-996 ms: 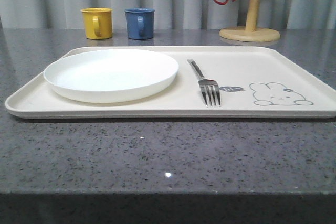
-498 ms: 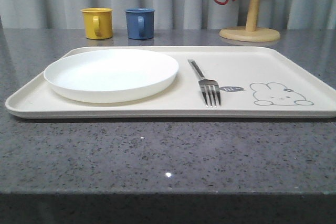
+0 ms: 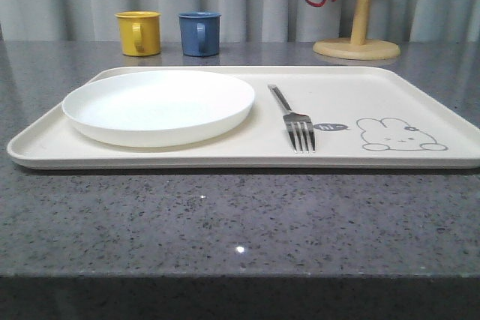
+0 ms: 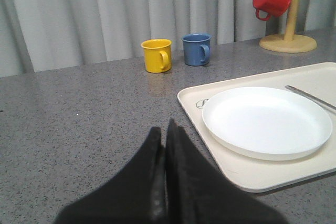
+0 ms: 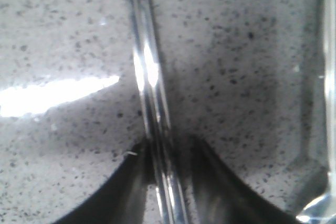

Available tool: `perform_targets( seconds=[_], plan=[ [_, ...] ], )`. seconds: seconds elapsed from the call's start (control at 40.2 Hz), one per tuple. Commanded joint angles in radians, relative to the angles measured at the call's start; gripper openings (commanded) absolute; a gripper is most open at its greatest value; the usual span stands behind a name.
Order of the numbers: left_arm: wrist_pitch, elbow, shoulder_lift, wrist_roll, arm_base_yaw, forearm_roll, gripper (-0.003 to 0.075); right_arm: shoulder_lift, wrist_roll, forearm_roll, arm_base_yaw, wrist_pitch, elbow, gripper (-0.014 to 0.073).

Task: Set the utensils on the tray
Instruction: 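Grasp the metal chopsticks with the right gripper, then place the chopsticks on the tray beside the fork and release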

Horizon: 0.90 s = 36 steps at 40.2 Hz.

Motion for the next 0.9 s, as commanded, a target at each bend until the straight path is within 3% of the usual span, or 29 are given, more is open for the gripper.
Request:
perform_targets(
  seconds=[0.0,0.149,0.448,0.672,0.871],
  plan=[
    [-0.083,-0.023,0.012,-0.007,0.001,-0.01,-0.0018,-0.029,-0.011,0.007,-0.006,0.006,-0.022,0.0114],
    [-0.083,-0.023,0.012,-0.007,0.001,-0.01,-0.0018,-0.032,-0.011,0.007,-0.006,0.013,-0.026,-0.0013],
    [-0.083,-0.023,0.012,-0.007,0.001,-0.01,-0.0018,-0.153,0.084,0.007,0.014,0.069,-0.071,-0.0021],
    [-0.083,-0.023,0.012,-0.007,0.001,-0.01,-0.0018,-0.223,0.141,0.007,0.191,0.186,-0.171,-0.0021],
    [-0.083,-0.023,0.012,-0.007,0.001,-0.01,-0.0018,-0.215,0.255,0.007,0.425,0.143,-0.188,-0.0021]
  ],
)
